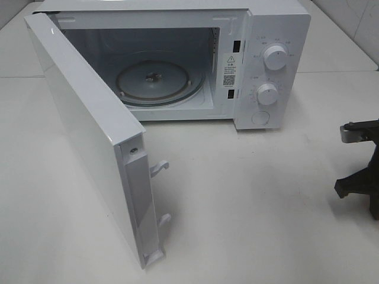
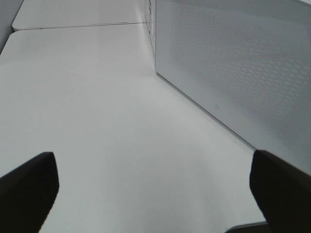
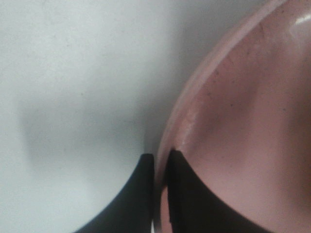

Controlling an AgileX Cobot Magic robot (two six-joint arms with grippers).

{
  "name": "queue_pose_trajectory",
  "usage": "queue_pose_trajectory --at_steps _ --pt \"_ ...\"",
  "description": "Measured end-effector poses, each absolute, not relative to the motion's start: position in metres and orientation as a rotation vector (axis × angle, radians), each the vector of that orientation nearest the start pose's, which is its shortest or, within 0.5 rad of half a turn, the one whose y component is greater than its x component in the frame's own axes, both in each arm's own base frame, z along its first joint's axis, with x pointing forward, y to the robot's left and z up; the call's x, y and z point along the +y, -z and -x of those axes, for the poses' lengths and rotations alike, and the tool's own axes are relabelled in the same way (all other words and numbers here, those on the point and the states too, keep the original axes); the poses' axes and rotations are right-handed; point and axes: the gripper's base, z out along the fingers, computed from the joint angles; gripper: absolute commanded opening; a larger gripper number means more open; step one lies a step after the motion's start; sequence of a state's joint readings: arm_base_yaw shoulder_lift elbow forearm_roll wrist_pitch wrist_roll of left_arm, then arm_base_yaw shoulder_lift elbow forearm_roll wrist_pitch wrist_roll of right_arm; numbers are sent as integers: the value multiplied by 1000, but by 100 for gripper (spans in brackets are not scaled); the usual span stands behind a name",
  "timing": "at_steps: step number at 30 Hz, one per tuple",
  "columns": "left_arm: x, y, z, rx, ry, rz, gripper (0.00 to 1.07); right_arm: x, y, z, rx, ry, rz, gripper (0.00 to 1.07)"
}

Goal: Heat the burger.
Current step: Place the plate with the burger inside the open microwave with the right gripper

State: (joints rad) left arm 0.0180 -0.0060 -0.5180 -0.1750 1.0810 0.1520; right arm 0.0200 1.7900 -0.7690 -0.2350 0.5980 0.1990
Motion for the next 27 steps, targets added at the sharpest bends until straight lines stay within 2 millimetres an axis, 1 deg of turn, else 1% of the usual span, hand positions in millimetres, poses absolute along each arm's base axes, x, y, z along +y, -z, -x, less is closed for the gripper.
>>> queue_pose_trajectory --at_steps 14,19,20,27 --pt "-14 -282 9 2024 102 -149 100 13 -114 -267 3091 336 111 0" --pt "-14 -282 9 2024 102 -149 100 20 -123 -265 3061 395 136 0" --pt "-14 -282 9 2024 102 -149 100 25 -126 -264 3048 416 163 0" --pt "-14 -282 9 2024 102 -149 100 35 -131 -261 3026 492 223 0"
